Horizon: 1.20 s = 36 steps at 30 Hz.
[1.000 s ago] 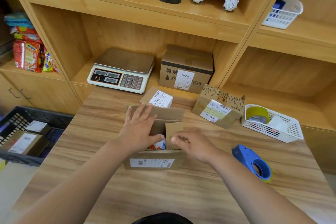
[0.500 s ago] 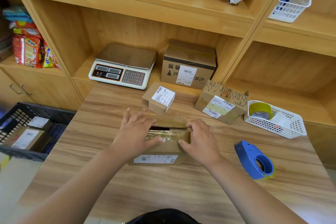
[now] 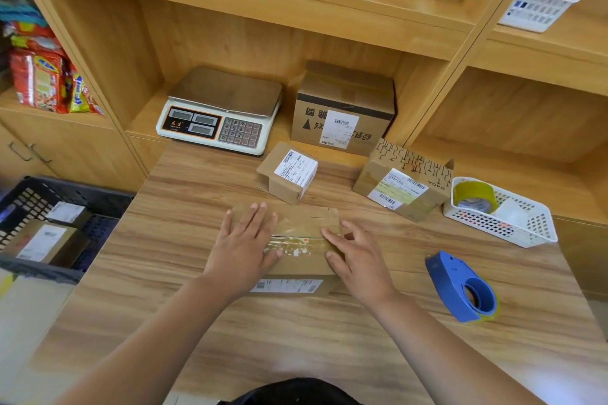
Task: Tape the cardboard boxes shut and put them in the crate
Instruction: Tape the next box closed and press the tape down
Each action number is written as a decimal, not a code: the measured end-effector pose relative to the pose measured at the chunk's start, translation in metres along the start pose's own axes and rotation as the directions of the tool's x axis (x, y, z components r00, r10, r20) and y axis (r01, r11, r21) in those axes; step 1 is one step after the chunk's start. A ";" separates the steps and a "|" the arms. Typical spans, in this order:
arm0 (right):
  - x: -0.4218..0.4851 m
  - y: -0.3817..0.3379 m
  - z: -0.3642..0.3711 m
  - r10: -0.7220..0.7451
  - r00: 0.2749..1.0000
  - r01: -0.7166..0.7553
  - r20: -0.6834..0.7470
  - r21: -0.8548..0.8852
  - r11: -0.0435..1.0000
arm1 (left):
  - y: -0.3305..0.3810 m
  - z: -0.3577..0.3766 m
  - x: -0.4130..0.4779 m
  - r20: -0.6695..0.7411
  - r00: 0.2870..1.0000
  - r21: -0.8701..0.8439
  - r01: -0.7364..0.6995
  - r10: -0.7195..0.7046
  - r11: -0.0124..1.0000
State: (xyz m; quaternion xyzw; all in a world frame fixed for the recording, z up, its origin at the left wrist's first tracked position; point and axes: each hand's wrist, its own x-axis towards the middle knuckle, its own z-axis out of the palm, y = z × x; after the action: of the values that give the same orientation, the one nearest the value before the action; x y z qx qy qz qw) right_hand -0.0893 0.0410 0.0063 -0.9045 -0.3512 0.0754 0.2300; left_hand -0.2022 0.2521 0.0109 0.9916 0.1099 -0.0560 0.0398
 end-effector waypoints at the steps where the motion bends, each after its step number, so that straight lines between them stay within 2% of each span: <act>1: 0.000 0.001 0.002 0.014 1.000 -0.014 -0.001 0.029 0.999 | 0.000 0.000 0.000 0.027 1.000 -0.003 0.009 -0.009 1.000; 6: 0.003 0.004 0.005 0.041 0.998 -0.045 0.037 0.122 0.991 | 0.000 0.003 0.002 -0.015 1.000 0.009 0.002 -0.002 1.000; 11: -0.008 0.011 0.007 0.062 0.998 -0.061 0.001 0.177 0.982 | 0.008 0.003 0.004 -0.060 0.998 0.046 -0.034 0.037 0.998; 17: -0.035 0.045 -0.005 0.092 0.993 -0.075 -0.074 0.207 0.976 | 0.049 0.003 0.011 -0.017 0.992 0.046 -0.122 0.123 0.991; 24: -0.057 0.076 -0.026 0.107 0.987 -0.081 -0.117 0.212 0.974 | 0.090 0.003 0.025 0.011 0.983 0.047 -0.184 0.184 0.982; 26: -0.059 0.079 -0.031 0.106 0.991 -0.088 -0.084 0.198 0.976 | 0.095 0.002 0.026 0.026 0.983 0.057 -0.180 0.179 0.982; 30: -0.067 0.092 -0.046 0.110 0.992 -0.099 -0.060 0.160 0.982 | 0.100 0.003 0.027 0.016 0.988 0.158 -0.154 0.153 0.975; 33: -0.078 0.119 -0.051 0.245 0.964 -0.235 -0.105 0.101 0.967 | 0.111 0.001 0.025 0.004 0.995 0.222 -0.094 0.096 0.970; 36: -0.088 0.153 -0.054 0.383 0.914 -0.387 -0.132 -0.008 0.922 | 0.129 -0.007 0.024 -0.055 0.998 0.180 -0.032 0.042 0.983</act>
State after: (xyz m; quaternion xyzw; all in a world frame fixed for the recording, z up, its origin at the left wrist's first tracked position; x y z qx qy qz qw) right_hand -0.0469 -0.1367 -0.0195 -0.9625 -0.1523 0.0553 0.2175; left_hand -0.1492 0.1328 0.0237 0.9942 0.0872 -0.0360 -0.0517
